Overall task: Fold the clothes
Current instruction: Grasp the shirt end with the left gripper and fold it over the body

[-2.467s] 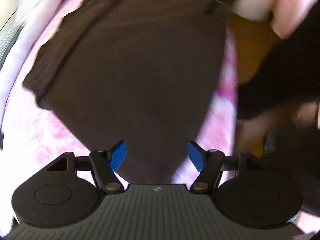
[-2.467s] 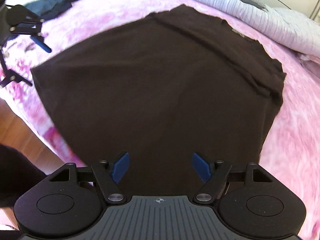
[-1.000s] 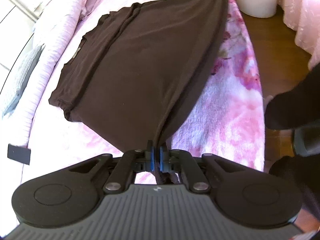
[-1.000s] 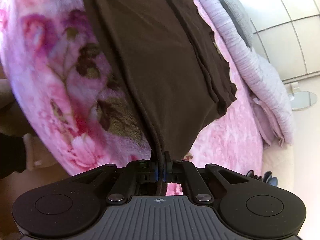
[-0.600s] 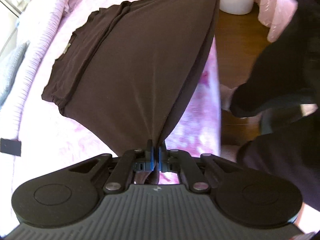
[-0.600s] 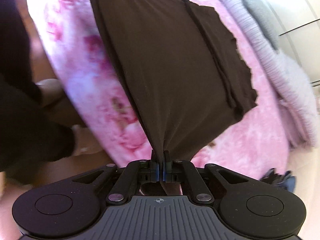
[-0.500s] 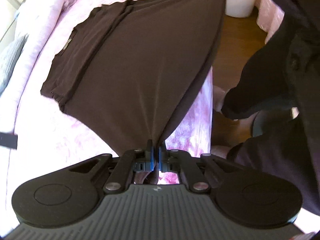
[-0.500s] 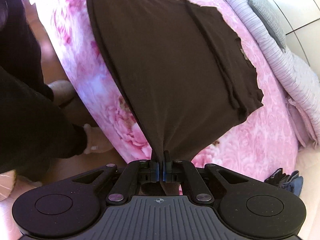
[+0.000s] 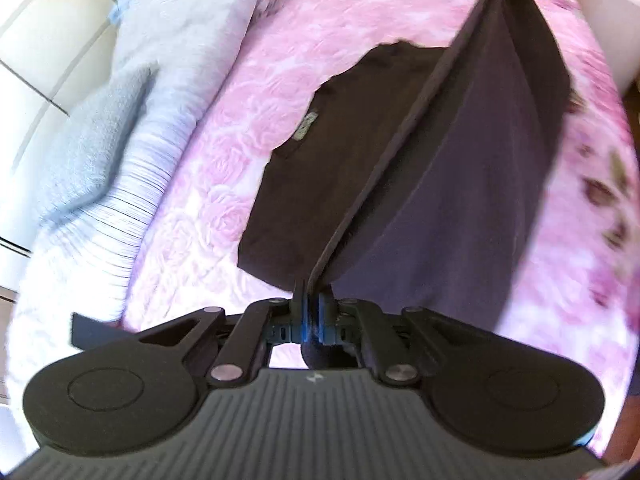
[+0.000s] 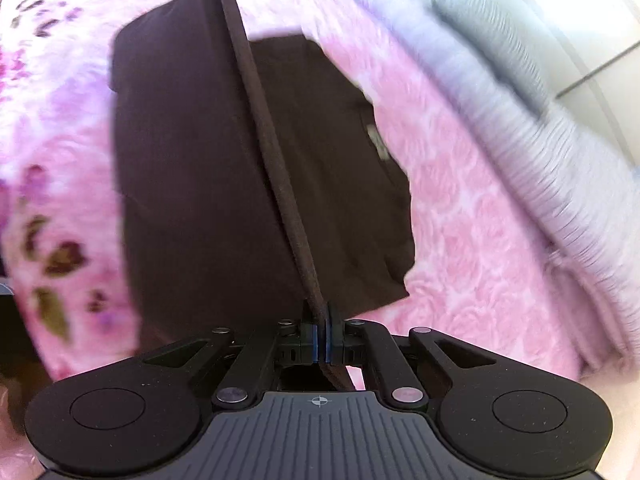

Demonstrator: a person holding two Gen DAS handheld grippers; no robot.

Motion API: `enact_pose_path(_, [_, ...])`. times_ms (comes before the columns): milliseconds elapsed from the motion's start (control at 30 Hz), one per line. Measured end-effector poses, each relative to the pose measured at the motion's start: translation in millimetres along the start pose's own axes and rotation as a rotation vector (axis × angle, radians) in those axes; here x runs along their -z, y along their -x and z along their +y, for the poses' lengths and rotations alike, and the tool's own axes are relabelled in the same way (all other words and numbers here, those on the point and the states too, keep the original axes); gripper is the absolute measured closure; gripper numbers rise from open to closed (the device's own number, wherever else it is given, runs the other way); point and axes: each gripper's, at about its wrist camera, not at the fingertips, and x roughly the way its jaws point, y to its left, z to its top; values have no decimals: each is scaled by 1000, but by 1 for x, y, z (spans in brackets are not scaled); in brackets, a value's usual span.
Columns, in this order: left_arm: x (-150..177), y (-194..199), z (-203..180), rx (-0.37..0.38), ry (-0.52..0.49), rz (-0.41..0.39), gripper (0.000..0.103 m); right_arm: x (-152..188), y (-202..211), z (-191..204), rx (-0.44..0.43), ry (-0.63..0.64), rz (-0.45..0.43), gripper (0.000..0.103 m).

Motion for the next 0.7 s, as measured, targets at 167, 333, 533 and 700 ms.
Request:
enact_pose_path(167, [-17, -91, 54, 95, 10, 20, 100, -12, -72, -56, -88, -16, 87, 100])
enact_pose_path(333, [-17, -128, 77, 109, 30, 17, 100, -21, -99, -90, -132, -88, 95, 100])
enact_pose_path(533, [-24, -161, 109, 112, 102, 83, 100, -43, -114, -135, -174, -100, 42, 100])
enact_pose_path(700, [-30, -203, 125, 96, 149, 129, 100, -48, -167, -164, -213, -152, 40, 100])
